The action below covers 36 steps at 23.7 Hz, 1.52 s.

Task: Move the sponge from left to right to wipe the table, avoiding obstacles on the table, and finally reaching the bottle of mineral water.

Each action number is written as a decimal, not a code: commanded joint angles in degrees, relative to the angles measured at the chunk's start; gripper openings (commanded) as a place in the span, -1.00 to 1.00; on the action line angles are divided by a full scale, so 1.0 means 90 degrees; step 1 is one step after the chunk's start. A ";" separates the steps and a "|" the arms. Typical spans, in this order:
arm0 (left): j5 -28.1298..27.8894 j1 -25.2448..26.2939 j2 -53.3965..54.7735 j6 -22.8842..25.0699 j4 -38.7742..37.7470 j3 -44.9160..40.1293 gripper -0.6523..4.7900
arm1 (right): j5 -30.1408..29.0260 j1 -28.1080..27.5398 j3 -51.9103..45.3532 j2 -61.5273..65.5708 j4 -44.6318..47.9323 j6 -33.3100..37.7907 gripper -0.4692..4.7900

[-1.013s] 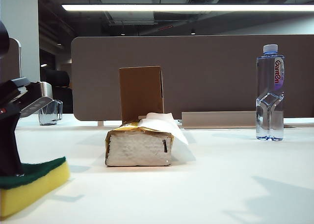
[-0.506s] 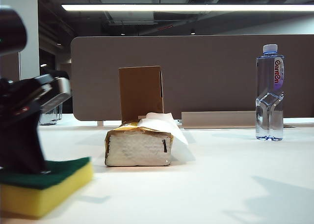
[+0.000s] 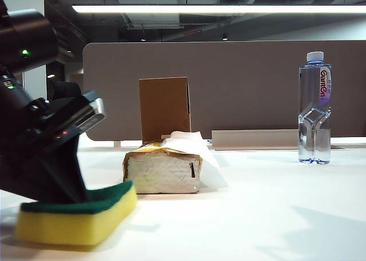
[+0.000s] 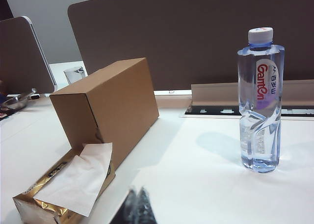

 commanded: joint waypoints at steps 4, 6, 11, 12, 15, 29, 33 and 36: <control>-0.0323 -0.0580 0.0056 -0.0440 0.0539 -0.0027 -0.78 | -0.0029 0.0005 0.0027 0.0005 0.0109 0.0002 -0.82; -0.0325 -0.0634 0.0090 -0.0546 0.0624 -0.0024 -0.78 | -0.0032 0.0005 0.0027 0.0005 0.0107 0.0005 -0.82; -0.0267 -0.0644 0.0335 -0.0814 0.0886 -0.0017 -0.78 | -0.0034 0.0005 0.0027 0.0005 0.0107 0.0007 -0.82; -0.0240 -0.0665 0.0379 -0.0877 0.0976 -0.0017 -0.78 | -0.0034 0.0005 0.0027 0.0005 0.0107 0.0007 -0.82; -0.0238 -0.0831 0.0498 -0.0979 0.1234 0.0029 -0.78 | -0.0034 0.0005 0.0027 0.0005 0.0104 0.0010 -0.82; -0.0136 -0.1280 0.1188 -0.0984 0.1042 0.0731 -0.76 | -0.0041 0.0005 0.0024 0.0005 0.0109 0.0010 -0.82; -0.0112 -0.1280 0.1185 -0.1032 0.0981 0.0731 -0.29 | -0.0032 0.0005 0.0027 0.0005 0.0112 0.0010 -0.82; -0.0114 -0.1275 0.1183 -0.1027 0.0886 0.0733 -0.28 | -0.0029 0.0002 0.0027 0.0005 0.0112 0.0010 -0.82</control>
